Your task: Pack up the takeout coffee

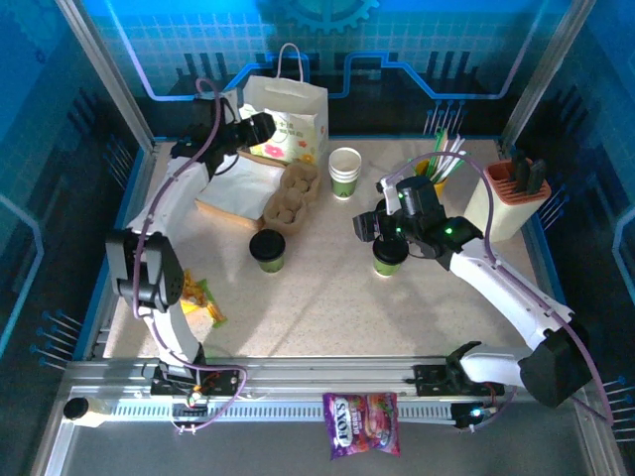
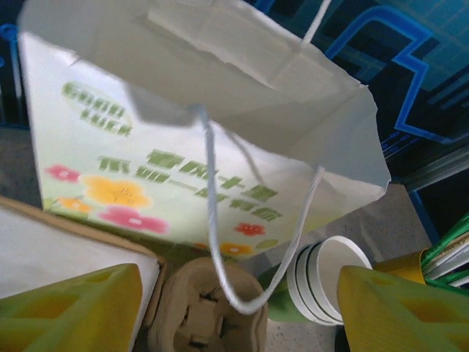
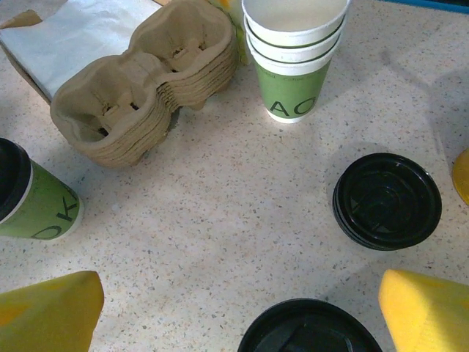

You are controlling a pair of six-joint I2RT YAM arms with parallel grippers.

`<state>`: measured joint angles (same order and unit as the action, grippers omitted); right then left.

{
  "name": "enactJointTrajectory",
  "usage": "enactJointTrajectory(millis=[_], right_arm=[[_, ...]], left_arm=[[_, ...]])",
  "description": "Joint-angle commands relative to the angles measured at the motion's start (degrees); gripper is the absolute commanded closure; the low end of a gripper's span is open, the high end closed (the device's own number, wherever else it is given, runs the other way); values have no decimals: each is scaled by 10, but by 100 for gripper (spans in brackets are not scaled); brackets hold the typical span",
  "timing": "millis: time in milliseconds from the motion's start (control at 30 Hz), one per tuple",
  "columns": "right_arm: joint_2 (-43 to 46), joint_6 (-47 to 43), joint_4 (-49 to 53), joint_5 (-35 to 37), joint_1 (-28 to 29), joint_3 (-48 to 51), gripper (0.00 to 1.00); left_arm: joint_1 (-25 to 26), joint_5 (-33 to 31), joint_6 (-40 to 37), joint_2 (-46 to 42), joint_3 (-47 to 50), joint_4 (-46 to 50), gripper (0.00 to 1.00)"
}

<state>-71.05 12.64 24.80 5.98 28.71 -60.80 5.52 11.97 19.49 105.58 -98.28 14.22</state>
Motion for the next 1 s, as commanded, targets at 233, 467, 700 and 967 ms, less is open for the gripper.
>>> enactJointTrajectory(millis=[233, 467, 700, 967], right_arm=[[-2, 16, 20, 39, 28, -9, 3], [-16, 16, 25, 71, 47, -2, 3], [-17, 10, 34, 95, 54, 2, 3], [-23, 5, 26, 98, 55, 4, 2]], left_arm=[[-14, 59, -60, 106, -142, 59, 51], [-17, 104, -64, 153, -198, 71, 63], [-17, 109, -71, 168, -214, 75, 70], [-18, 104, -84, 171, -219, 78, 75]])
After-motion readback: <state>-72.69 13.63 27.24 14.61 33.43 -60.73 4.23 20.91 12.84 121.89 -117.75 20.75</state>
